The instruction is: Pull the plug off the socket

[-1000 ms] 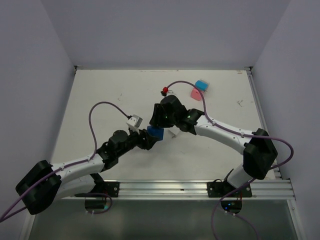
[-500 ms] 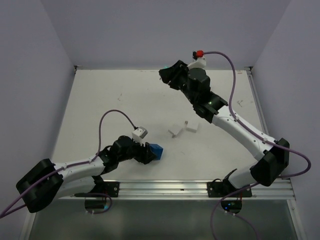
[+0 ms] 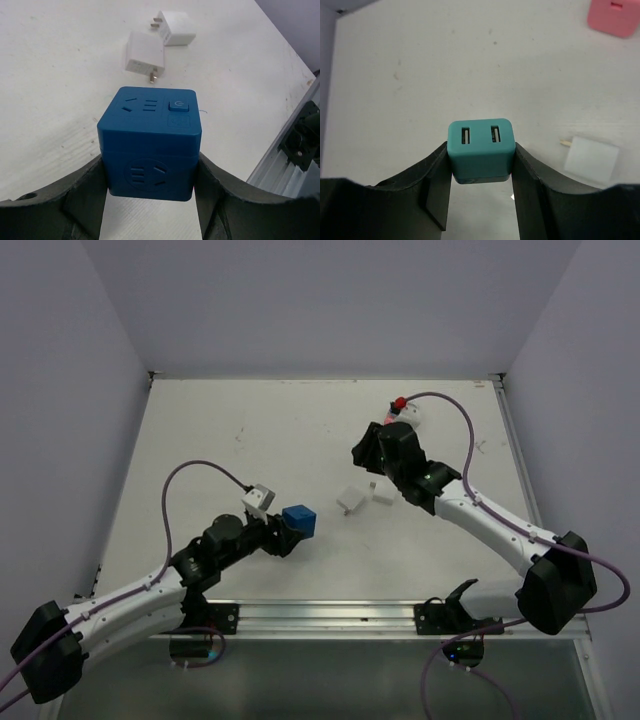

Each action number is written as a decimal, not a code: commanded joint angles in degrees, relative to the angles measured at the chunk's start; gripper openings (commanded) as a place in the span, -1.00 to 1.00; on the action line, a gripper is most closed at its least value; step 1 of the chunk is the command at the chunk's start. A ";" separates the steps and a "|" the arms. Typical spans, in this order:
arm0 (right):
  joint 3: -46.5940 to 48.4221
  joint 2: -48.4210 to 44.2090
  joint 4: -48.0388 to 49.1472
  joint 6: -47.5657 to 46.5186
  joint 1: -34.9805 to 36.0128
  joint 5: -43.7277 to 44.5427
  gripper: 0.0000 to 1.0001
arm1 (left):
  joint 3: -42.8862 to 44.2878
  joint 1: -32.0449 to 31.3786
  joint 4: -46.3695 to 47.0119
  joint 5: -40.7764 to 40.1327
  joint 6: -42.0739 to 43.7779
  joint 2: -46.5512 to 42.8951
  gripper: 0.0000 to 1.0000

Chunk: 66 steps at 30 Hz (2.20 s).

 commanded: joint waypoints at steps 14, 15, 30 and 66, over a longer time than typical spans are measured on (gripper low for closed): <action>-11.98 4.51 -15.53 -2.17 -0.36 -1.87 -0.80 | 1.82 0.16 8.46 -20.14 4.01 3.36 -1.00; -11.63 5.30 -15.88 -2.26 -0.36 -2.13 -0.78 | 1.64 0.25 8.90 -20.84 3.93 3.71 -1.00; -7.67 12.34 -15.88 -3.40 -0.36 -4.68 0.20 | 1.02 1.04 15.75 -17.69 3.05 10.82 -1.00; -22.34 -31.07 -21.51 -1.03 -0.45 7.80 0.79 | 33.71 7.89 26.05 5.95 4.19 61.44 -0.17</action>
